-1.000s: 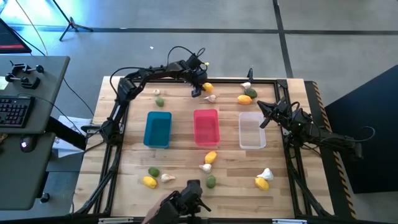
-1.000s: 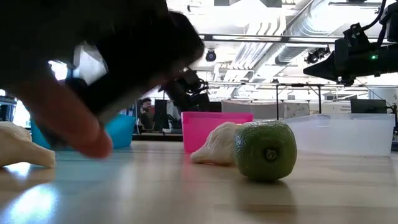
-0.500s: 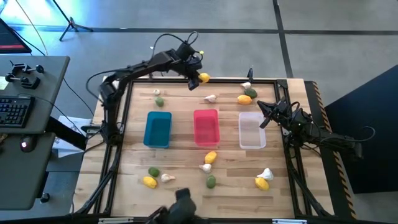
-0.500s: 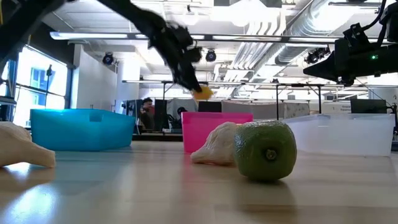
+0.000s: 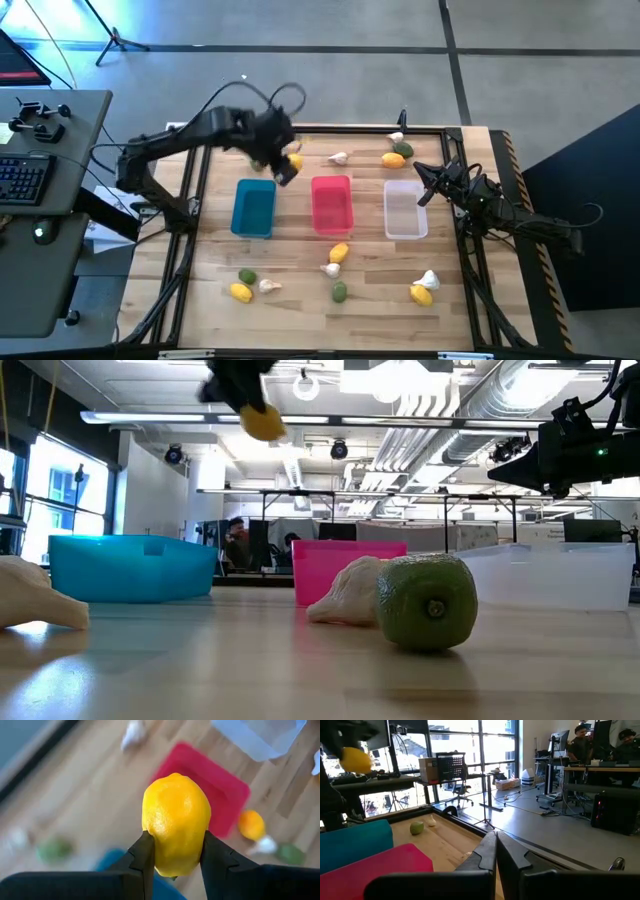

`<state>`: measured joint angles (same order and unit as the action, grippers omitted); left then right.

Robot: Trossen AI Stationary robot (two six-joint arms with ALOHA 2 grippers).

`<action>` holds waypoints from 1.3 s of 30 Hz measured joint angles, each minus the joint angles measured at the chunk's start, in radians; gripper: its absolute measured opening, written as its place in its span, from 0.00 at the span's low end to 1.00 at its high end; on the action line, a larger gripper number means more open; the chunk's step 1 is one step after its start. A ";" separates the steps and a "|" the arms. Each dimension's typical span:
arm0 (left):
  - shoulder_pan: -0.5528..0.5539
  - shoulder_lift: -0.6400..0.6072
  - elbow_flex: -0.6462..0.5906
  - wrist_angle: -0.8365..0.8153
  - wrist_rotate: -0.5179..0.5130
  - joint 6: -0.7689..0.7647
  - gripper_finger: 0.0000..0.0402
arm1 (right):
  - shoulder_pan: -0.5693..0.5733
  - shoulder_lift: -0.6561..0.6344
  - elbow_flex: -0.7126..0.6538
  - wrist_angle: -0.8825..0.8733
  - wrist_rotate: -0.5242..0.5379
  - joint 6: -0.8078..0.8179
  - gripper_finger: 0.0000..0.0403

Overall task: Sort produce into baskets
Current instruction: Put the top left yellow lemon into the blue bin

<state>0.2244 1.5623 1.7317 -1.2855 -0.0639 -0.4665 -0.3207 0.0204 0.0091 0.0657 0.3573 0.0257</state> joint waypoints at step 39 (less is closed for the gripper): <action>-0.011 -0.166 -0.947 0.433 -0.210 -0.702 0.23 | 0.000 0.000 0.000 0.000 0.000 0.000 0.00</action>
<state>0.2135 1.3961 0.7845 -0.8527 -0.2737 -1.1682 -0.3210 0.0204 0.0090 0.0654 0.3573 0.0256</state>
